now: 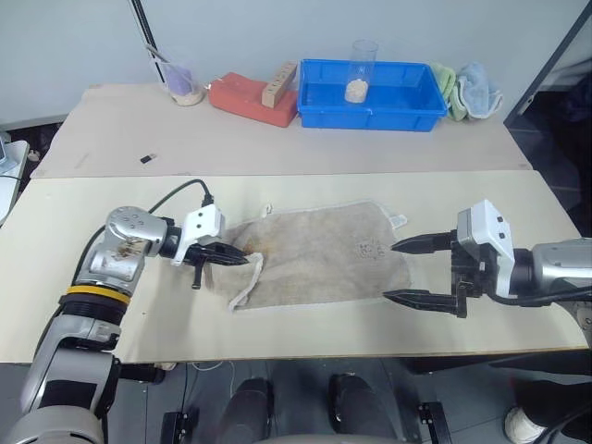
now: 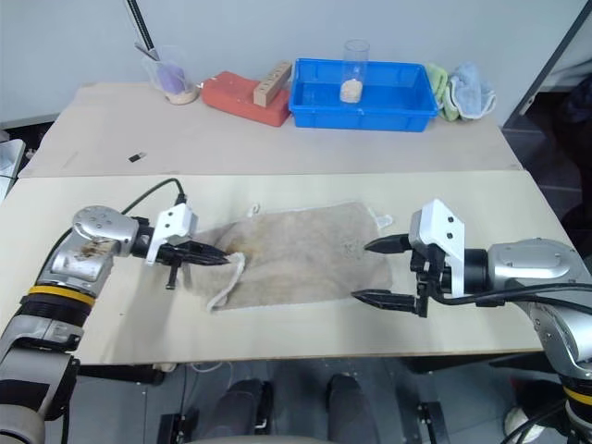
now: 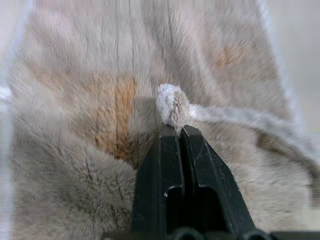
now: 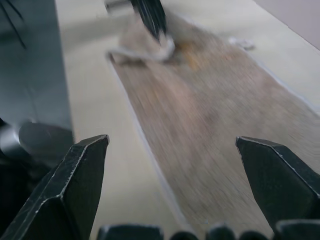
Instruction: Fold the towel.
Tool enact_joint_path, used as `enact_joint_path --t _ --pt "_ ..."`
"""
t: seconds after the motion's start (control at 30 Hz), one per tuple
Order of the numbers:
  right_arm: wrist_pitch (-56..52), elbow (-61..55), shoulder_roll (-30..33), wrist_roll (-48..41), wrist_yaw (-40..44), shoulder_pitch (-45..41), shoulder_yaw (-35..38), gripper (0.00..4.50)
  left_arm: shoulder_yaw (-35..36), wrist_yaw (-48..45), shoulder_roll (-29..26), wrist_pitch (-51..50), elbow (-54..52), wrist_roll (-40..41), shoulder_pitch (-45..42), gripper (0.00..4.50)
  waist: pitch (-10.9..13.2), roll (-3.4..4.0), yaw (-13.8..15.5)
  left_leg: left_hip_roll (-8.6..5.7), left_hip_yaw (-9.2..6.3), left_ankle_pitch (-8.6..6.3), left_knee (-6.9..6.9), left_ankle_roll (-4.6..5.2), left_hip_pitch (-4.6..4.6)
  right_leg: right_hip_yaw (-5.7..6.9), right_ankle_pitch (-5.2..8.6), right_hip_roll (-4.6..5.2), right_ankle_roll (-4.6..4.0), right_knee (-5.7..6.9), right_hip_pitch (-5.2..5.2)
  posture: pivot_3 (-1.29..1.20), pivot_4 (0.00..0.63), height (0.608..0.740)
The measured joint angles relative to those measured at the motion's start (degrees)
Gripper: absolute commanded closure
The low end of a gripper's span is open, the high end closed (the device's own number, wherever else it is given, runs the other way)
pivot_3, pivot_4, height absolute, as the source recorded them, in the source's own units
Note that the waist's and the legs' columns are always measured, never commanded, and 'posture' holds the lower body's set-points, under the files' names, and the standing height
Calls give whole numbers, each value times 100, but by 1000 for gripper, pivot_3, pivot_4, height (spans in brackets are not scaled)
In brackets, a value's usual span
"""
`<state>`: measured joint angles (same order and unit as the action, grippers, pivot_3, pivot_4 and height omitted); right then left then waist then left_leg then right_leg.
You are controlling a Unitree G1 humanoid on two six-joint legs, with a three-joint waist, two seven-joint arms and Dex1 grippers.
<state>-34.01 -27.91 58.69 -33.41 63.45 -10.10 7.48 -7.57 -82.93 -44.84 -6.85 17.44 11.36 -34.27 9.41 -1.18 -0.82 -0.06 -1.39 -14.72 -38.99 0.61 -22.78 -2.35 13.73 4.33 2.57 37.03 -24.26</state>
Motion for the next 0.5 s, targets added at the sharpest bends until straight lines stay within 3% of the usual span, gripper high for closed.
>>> enact_joint_path --t 0.27,0.47,0.5 --pt "2186 1392 181 2056 394 87 -1150 0 1442 780 -623 -1256 -1667 799 1346 4480 0 1 -14 2 0 0 2 0 12 -8 1 3 2 0 3 0 150 740" --pt "2877 2463 -292 2614 529 -635 -1741 0 2038 1400 -651 -1865 -2641 1139 2256 4480 0 0 18 2 -1 0 3 0 16 -5 1 3 1 3 6 0 150 740" --pt "2944 2675 -327 2672 593 -738 -1806 249 2124 1504 -651 -1943 -2770 1161 2375 4499 0 0 19 2 -1 0 3 0 17 -6 1 4 1 1 8 0 150 740"
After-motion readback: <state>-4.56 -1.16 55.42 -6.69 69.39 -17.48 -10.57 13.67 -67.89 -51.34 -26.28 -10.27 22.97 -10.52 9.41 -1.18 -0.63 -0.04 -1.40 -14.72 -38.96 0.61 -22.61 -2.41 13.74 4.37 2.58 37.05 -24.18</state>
